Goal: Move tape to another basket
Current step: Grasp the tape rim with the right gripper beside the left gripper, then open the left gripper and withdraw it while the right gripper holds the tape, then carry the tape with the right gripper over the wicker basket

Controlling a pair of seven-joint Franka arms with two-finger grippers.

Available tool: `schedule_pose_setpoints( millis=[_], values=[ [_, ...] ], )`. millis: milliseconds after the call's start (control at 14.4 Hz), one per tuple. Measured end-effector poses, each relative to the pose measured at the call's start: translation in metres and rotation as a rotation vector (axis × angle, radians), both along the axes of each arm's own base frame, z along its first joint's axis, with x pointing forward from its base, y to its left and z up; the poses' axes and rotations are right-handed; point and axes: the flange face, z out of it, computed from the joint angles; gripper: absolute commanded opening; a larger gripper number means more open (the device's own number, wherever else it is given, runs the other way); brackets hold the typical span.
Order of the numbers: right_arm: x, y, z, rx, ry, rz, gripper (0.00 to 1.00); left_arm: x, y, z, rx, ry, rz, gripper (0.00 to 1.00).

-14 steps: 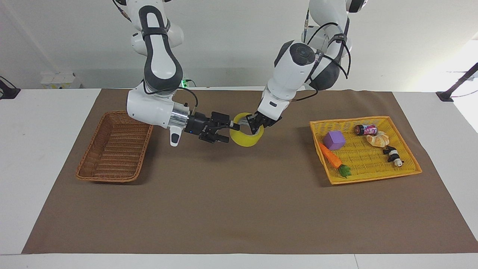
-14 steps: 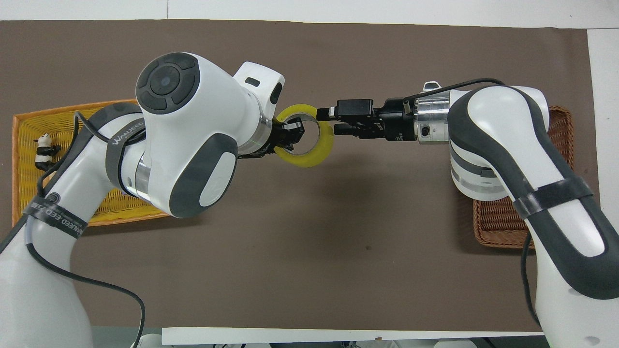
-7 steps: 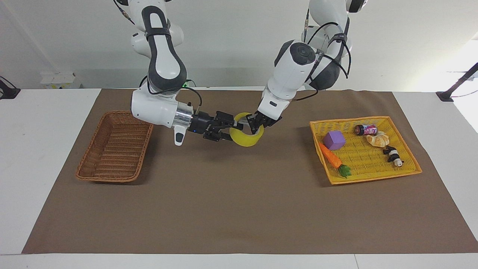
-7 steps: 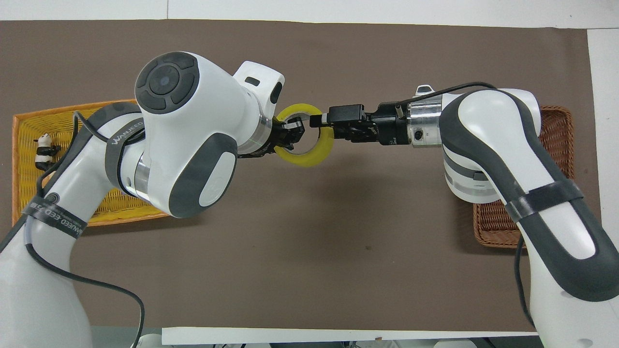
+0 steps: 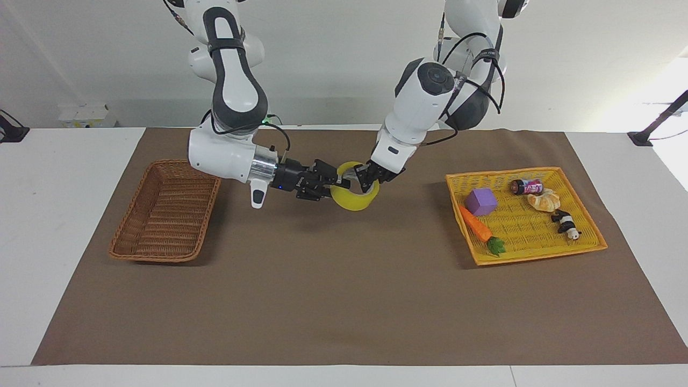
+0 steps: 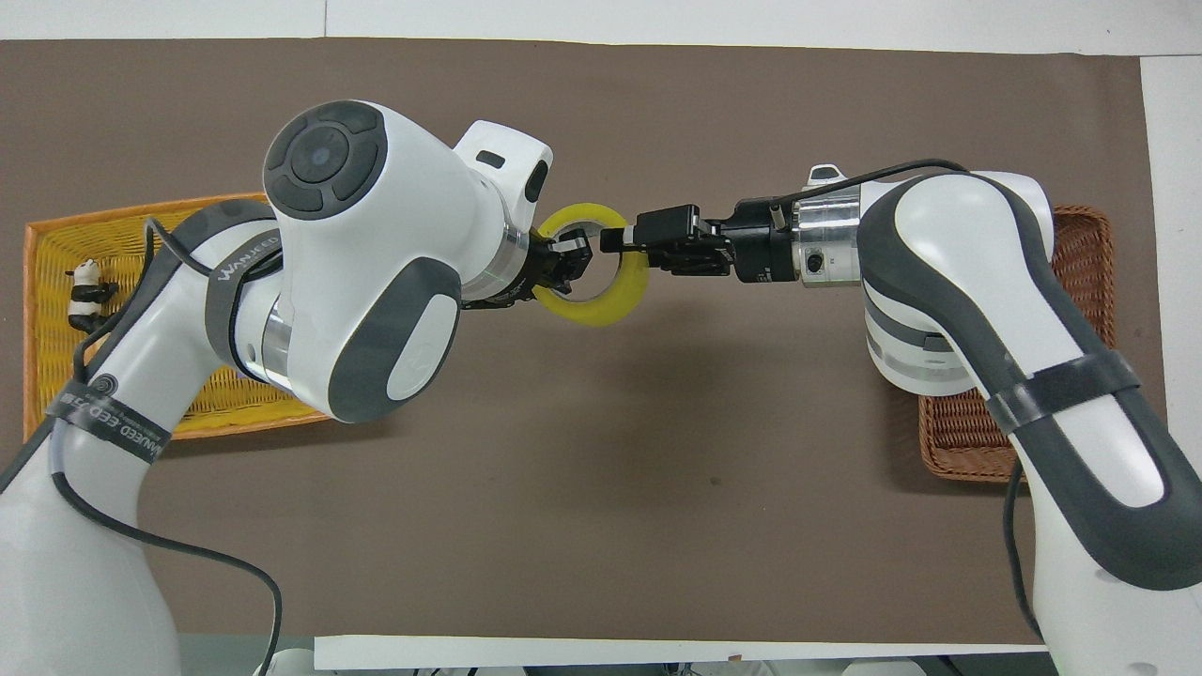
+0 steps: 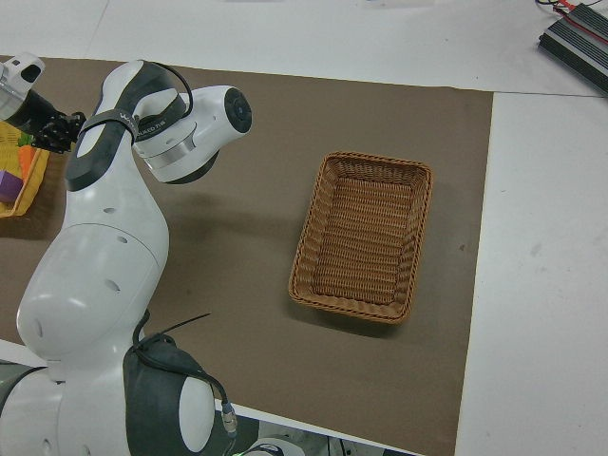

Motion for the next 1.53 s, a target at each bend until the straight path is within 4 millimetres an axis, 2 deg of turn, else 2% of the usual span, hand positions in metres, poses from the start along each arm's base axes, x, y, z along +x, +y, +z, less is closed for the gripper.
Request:
schedule_pose_setpoints(
  millis=[70, 139, 209, 417, 626, 765, 904, 1043, 1251, 1390, 1529],
  values=[
    [0.0, 0.0, 0.0, 0.0, 0.0, 0.0, 0.0, 0.0, 0.0, 0.0, 0.0, 0.0, 0.0, 0.22],
    [0.0, 0.0, 0.0, 0.0, 0.0, 0.0, 0.0, 0.0, 0.0, 0.0, 0.0, 0.0, 0.0, 0.83],
    [0.0, 0.0, 0.0, 0.0, 0.0, 0.0, 0.0, 0.0, 0.0, 0.0, 0.0, 0.0, 0.0, 1.0],
    [0.0, -0.001, 0.002, 0.004, 0.001, -0.002, 0.0, 0.001, -0.001, 0.005, -0.005, -0.009, -0.002, 1.0],
    [-0.001, -0.004, -0.004, 0.002, 0.016, -0.002, 0.0, 0.004, 0.01, 0.051, -0.021, -0.027, -0.002, 1.0],
    [0.0, -0.008, -0.006, 0.003, 0.02, -0.005, 0.0, 0.011, 0.04, 0.083, -0.026, -0.035, 0.03, 1.0],
    [0.001, -0.011, -0.006, 0.004, 0.022, -0.008, 0.0, 0.022, 0.087, 0.108, -0.02, -0.034, 0.077, 1.0],
    [0.001, -0.011, -0.006, 0.007, 0.023, -0.006, 0.0, 0.037, 0.142, 0.12, -0.007, -0.035, 0.066, 1.0],
    [0.001, -0.011, -0.006, 0.009, 0.025, -0.002, 0.0, 0.064, 0.238, 0.121, 0.03, -0.045, 0.045, 1.0],
    [0.001, -0.015, -0.006, 0.002, 0.024, 0.0, 0.0, 0.076, 0.292, 0.118, 0.09, -0.074, 0.011, 1.0],
    [0.005, -0.04, -0.009, -0.043, 0.024, 0.029, 0.0, 0.082, 0.336, 0.117, 0.141, -0.096, -0.021, 1.0]
  ],
)
